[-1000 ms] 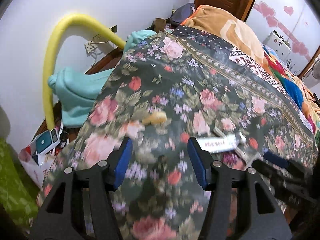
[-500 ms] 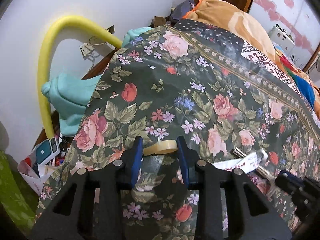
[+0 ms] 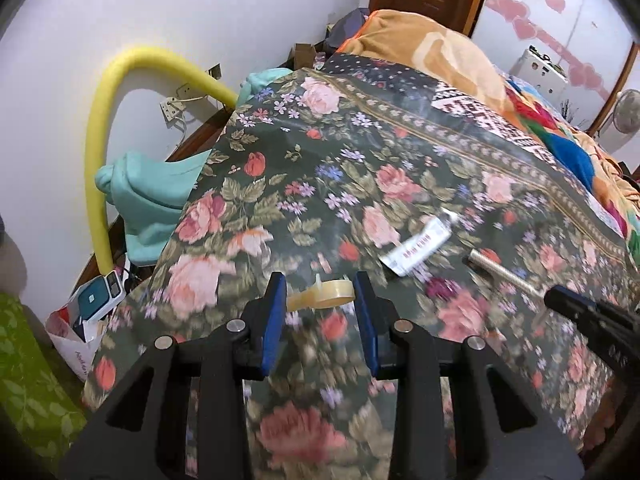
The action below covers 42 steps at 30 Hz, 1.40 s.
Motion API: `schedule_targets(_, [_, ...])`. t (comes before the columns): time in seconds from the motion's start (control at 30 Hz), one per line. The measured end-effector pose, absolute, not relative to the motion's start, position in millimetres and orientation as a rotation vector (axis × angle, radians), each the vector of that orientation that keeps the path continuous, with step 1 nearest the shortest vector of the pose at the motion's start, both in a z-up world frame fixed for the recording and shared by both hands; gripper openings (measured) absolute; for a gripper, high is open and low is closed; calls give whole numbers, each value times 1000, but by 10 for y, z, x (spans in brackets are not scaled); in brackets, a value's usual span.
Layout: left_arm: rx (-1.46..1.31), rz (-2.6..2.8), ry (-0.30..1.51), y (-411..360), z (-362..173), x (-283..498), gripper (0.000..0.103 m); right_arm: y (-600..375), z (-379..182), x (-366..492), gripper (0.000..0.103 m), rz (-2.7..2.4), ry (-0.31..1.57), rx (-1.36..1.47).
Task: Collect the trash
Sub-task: 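Grasp the white stick with the right gripper while the left grasps the small tape roll, then carry the white stick and tape roll down over the white cup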
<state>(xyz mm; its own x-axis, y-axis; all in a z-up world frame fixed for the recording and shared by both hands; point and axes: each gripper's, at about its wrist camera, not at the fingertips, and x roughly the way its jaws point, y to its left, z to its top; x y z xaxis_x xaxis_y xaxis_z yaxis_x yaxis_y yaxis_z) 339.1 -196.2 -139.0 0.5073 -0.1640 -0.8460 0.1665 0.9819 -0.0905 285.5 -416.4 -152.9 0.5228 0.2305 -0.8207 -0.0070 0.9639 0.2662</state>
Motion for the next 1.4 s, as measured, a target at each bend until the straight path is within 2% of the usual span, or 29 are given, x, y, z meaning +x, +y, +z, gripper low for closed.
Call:
schedule_targets(0.37, [-49,-184,953,-1783,-953,2704,33,-3874,-983,2477,10,210,900,204])
schedule_targets(0.8, [-103,-34,878,-934,-597,1806,33,-2889,-679,2027,10,418,835,104])
schedule_targets(1.13, [-188,114,869,-137,-727,1219,33,-1893,-836,1719,10,602,884,-24])
schedule_targets(1.4, [-260,209,920,427,-1120,932,33,-1179,-1132,1572,10,709,954,-123])
